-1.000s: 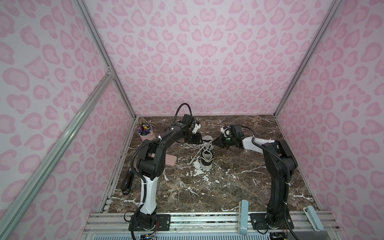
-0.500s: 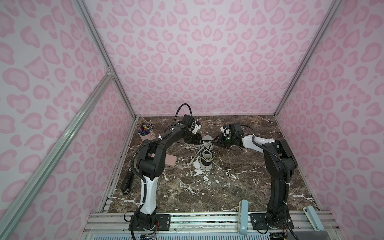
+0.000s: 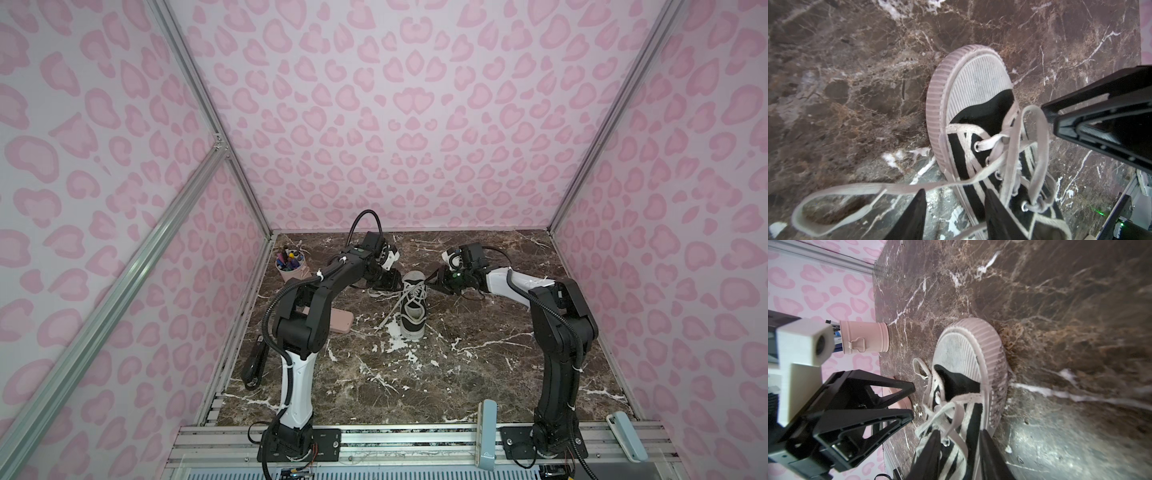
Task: Tie the shoes
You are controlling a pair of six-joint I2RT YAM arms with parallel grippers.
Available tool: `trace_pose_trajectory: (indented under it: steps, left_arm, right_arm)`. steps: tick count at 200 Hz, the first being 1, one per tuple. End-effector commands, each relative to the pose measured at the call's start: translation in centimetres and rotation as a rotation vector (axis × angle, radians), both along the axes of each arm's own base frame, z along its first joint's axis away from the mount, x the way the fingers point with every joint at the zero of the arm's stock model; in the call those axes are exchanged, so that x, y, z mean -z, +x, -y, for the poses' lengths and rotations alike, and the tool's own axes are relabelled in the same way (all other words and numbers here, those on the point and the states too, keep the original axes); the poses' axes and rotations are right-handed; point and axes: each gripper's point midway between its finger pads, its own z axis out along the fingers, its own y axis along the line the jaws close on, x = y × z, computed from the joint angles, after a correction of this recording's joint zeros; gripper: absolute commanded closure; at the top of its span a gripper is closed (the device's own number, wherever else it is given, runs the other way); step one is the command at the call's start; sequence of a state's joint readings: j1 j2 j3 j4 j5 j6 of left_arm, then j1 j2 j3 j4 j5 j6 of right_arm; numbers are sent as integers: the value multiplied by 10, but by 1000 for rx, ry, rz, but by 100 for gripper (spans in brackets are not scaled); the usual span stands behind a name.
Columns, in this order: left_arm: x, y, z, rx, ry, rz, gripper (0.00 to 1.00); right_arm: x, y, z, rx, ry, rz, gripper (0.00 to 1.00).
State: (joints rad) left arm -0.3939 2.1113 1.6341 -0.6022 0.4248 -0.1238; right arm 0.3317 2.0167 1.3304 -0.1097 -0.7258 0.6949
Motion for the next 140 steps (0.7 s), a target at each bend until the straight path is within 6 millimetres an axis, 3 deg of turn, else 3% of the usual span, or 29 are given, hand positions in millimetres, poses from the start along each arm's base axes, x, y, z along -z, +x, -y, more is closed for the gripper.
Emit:
trace_pose_trajectory:
  steps: [1,84,140]
  left_arm:
    - [3,0,3,25,-23,16,52]
    - [-6,6,3,104,-55,130,56]
    - [5,4,0,177,0,129,58]
  right_arm:
    - [-1,-2,2,-9,-13,1,67]
    - [-12,-7,4,-17,-16,12,67]
    - [-17,-9,13,-8,-25,15,67]
